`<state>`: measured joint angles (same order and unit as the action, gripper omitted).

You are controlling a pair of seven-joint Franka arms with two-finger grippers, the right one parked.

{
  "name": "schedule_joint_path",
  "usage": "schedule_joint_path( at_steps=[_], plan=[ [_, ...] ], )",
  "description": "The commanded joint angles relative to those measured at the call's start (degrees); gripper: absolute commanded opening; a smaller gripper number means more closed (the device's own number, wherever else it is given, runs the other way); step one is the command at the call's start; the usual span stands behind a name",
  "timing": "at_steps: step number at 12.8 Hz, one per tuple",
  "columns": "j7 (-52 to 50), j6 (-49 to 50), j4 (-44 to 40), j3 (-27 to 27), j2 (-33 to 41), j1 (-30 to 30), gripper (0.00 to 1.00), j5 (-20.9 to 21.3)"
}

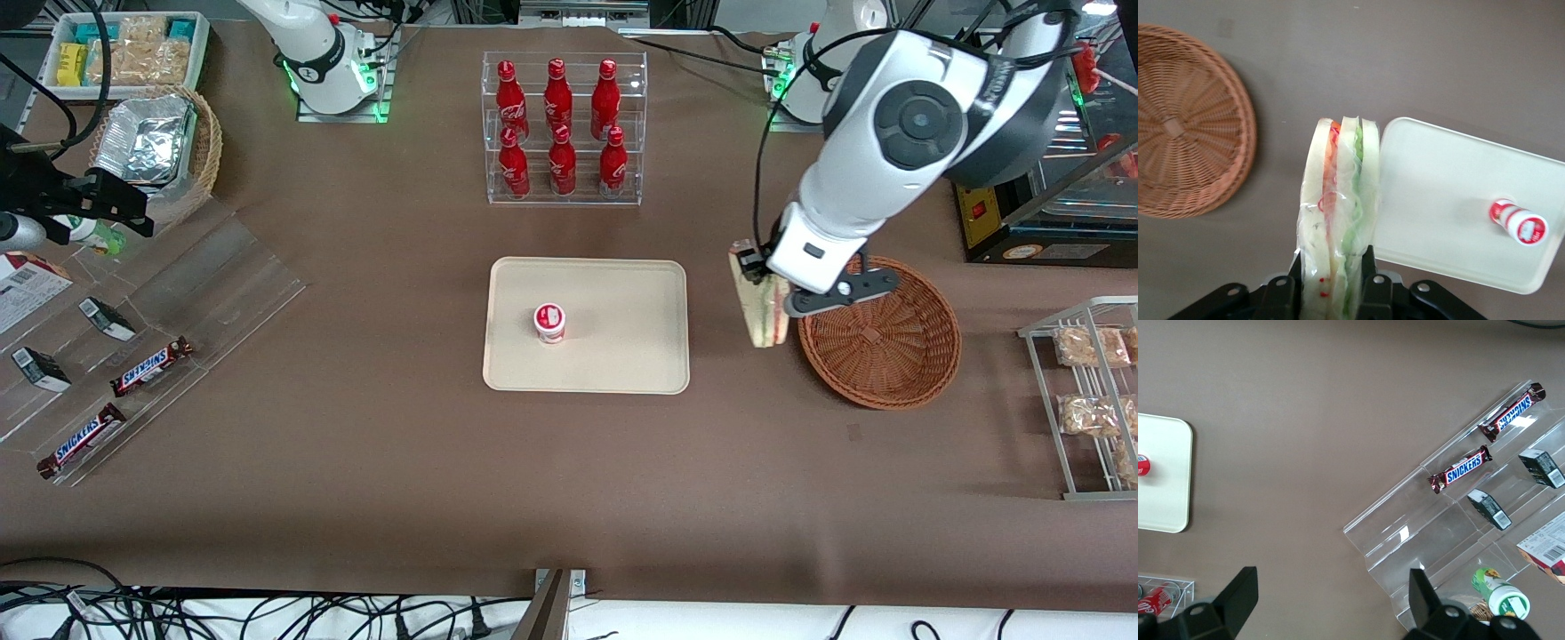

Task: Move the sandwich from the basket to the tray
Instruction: 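Carry the sandwich with the left gripper over the cream tray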

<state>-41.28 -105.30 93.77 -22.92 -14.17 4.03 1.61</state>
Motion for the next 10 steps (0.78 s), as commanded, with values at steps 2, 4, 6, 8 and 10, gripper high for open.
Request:
schedule_joint_path(
  at_steps=[2, 4, 6, 8, 10],
  plan=[
    [0.9, -6.5, -0.4, -1.4, -5.4, 4.1, 0.33, 0.4],
    [-1.2, -11.5, 0.3, -1.3, -8.0, 6.5, 0.33, 1.2],
    [-3.2, -15.4, 1.1, -1.3, -10.3, 8.6, 0.33, 4.4],
    [-7.3, -20.6, 3.6, -1.4, -11.8, 9.9, 0.33, 8.7],
    [-12.0, -27.8, 8.2, -1.3, -12.3, 10.5, 0.33, 13.1]
  ],
)
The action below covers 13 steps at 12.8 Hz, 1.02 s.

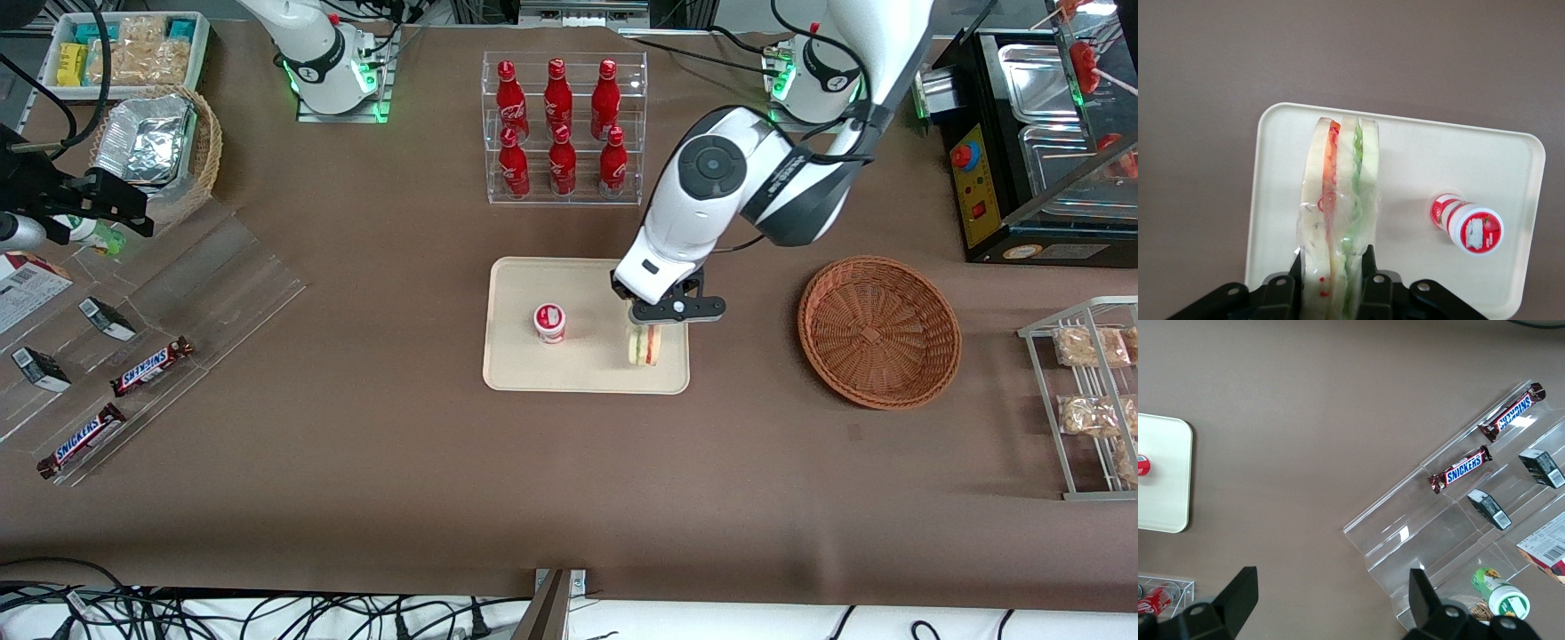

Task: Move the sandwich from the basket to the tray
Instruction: 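Carry the sandwich with the left gripper over the cream tray, then lower the sandwich onto the tray beside the yogurt bottle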

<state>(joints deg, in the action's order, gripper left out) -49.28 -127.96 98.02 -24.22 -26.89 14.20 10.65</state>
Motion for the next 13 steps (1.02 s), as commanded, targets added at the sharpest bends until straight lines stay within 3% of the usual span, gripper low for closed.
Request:
schedule_joint_path(
  at_steps=[1, 8, 10, 13],
  plan=[
    [-5.6, -7.2, 5.0, -0.1, -0.2, 0.2, 0.33, 6.4],
    [-14.0, -11.7, 4.9, 0.0, -6.0, 0.5, 0.33, 16.0],
    [-17.8, -11.8, 5.1, -0.1, -6.9, 0.5, 0.33, 20.8],
    [-18.3, -11.9, 5.0, -0.1, -7.8, 1.2, 0.33, 21.4]
  ],
)
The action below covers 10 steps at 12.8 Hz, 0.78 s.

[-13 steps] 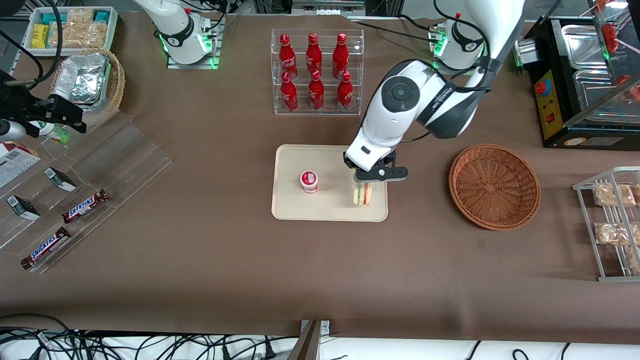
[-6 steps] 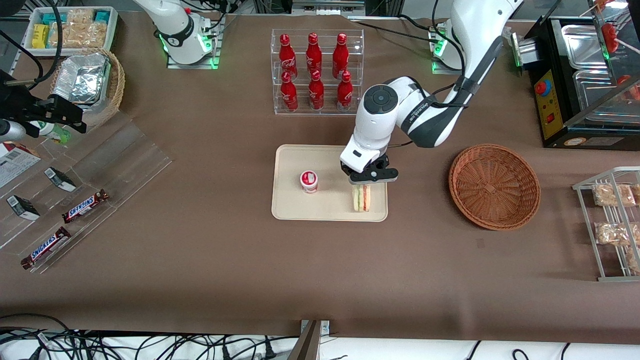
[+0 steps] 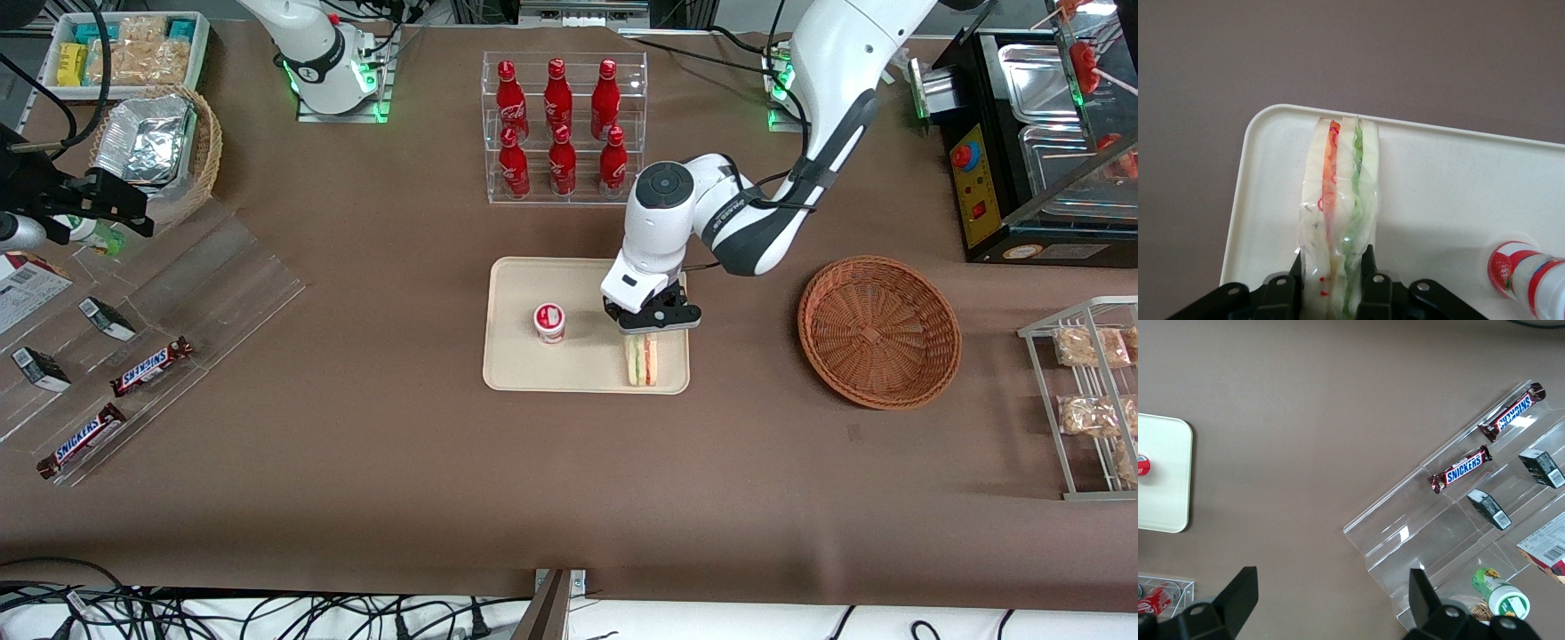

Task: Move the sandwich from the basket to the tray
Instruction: 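Lower the sandwich onto the tray beside the yogurt bottle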

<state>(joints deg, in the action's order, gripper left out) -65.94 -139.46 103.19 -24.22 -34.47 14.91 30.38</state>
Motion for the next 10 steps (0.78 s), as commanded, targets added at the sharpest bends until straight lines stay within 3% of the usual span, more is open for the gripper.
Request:
schedule_joint_path(
  at_steps=[1, 4, 6, 7, 9, 10],
  plan=[
    [-1.6, -0.4, -0.2, -0.1, -0.2, 0.5, 0.33, 1.7],
    [-1.6, -0.5, -0.2, 0.0, -1.0, 0.5, 0.35, 1.8],
    [-1.6, -0.4, -0.1, 0.0, -1.1, 0.5, 0.61, 1.8],
    [-1.6, -0.4, -0.1, 0.0, -1.1, 0.5, 0.84, 1.8],
    [-1.6, -0.3, -0.2, -0.1, -1.1, 0.5, 1.00, 1.8],
    [-1.6, -0.3, -0.4, -0.1, -1.0, 0.4, 1.00, 1.8]
  ],
)
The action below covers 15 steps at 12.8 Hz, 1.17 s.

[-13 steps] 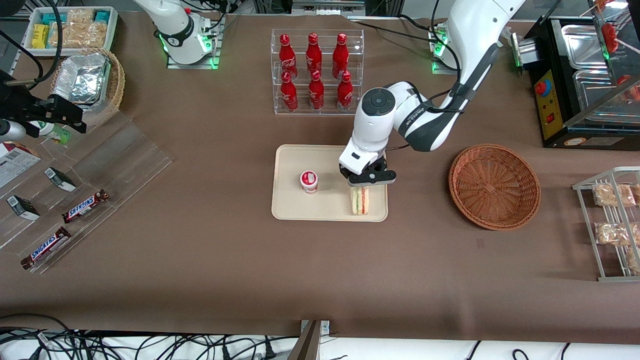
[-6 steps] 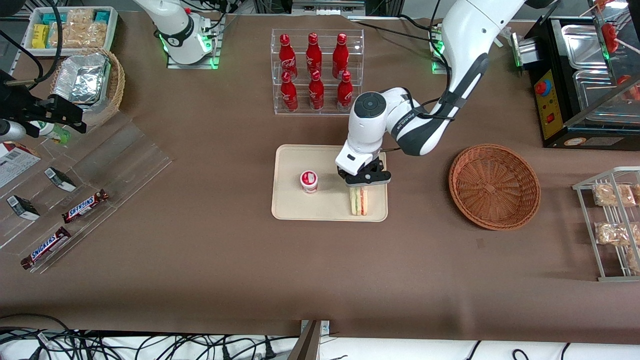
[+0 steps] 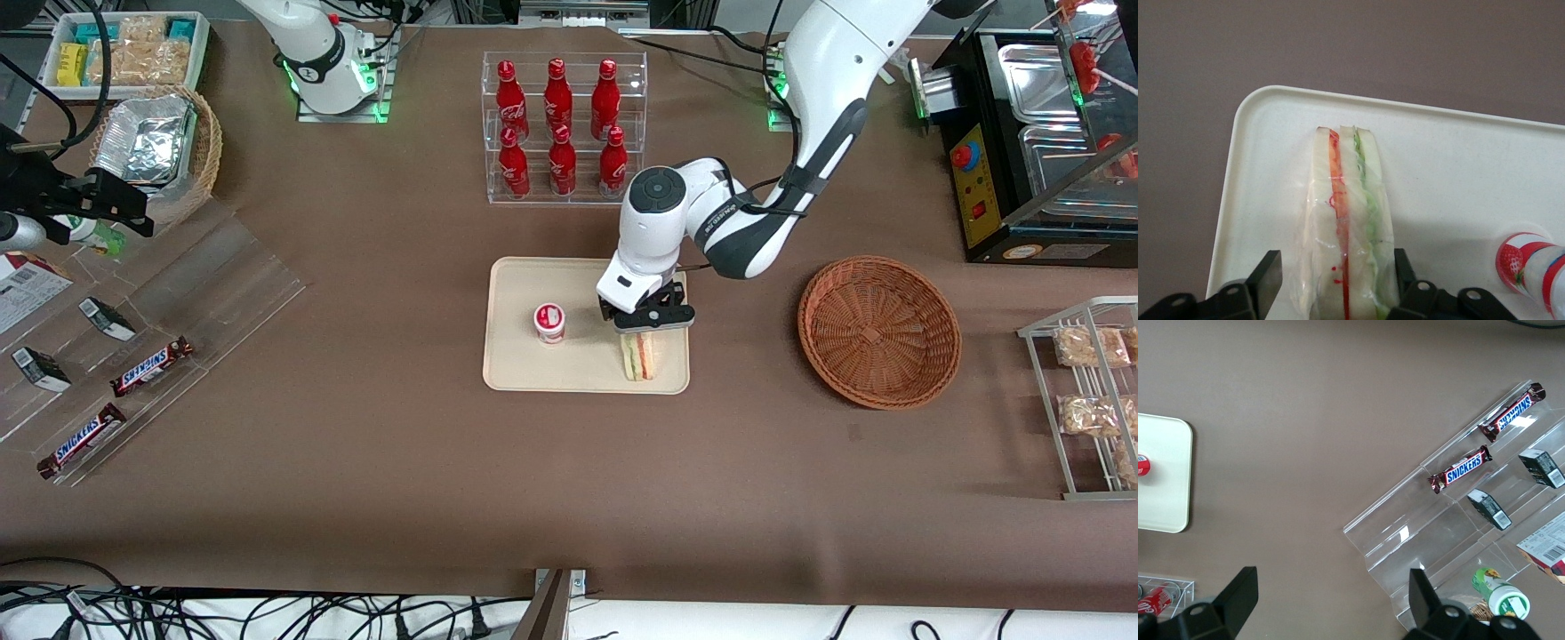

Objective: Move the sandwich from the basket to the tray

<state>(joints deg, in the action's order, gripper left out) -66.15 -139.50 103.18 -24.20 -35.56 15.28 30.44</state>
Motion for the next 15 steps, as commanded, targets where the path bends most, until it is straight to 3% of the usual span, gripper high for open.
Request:
schedule_joint_path(
  at_steps=[1, 4, 9, 11, 15],
  plan=[
    [-1.4, 0.1, -0.8, -0.2, 0.2, 0.0, 1.00, 1.6],
    [-1.4, 1.6, -1.2, -0.2, 2.5, -0.3, 1.00, 1.3],
    [-0.9, 13.4, -6.5, -2.8, 6.9, -1.2, 1.00, 0.1],
    [-0.1, 15.8, -9.3, -2.9, 9.1, -3.6, 1.00, -6.4],
    [16.0, 30.2, -21.1, -3.0, 10.2, -10.8, 1.00, -18.3]
  ],
)
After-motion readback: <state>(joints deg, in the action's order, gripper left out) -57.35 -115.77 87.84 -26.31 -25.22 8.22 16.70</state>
